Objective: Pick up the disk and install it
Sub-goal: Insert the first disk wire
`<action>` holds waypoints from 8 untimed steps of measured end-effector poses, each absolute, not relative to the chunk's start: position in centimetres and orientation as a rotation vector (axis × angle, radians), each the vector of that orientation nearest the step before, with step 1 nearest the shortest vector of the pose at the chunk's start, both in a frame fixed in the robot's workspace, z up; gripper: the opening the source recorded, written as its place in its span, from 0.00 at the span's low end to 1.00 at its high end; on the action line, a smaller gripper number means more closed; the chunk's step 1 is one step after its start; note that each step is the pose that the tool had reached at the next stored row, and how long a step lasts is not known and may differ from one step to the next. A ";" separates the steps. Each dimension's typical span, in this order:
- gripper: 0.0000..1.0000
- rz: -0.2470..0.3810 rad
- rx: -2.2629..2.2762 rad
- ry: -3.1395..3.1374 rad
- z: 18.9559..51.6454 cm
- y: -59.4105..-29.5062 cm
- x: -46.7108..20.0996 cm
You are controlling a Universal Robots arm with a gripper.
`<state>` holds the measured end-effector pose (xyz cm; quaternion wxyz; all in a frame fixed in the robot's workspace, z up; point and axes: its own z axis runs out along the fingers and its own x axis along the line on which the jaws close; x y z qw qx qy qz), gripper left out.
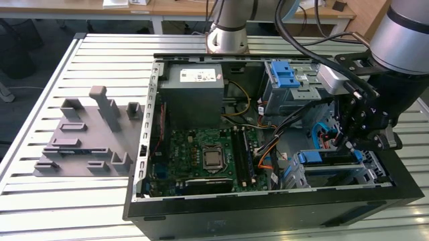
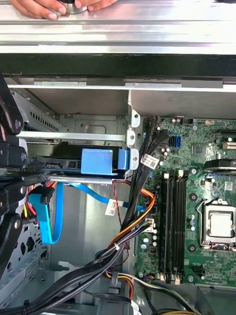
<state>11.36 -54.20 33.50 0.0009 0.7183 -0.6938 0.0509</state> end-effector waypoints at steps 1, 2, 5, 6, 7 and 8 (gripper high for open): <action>0.16 0.160 2.255 -2.179 33.5 -54.2 11.4; 0.16 0.160 2.255 -2.179 33.4 -54.2 11.4; 0.16 0.160 2.255 -2.179 33.4 -54.2 11.4; 0.16 0.160 2.255 -2.179 33.3 -54.2 11.4; 0.16 0.160 2.255 -2.179 33.3 -54.2 11.4; 0.16 0.160 2.255 -2.179 33.3 -54.2 11.4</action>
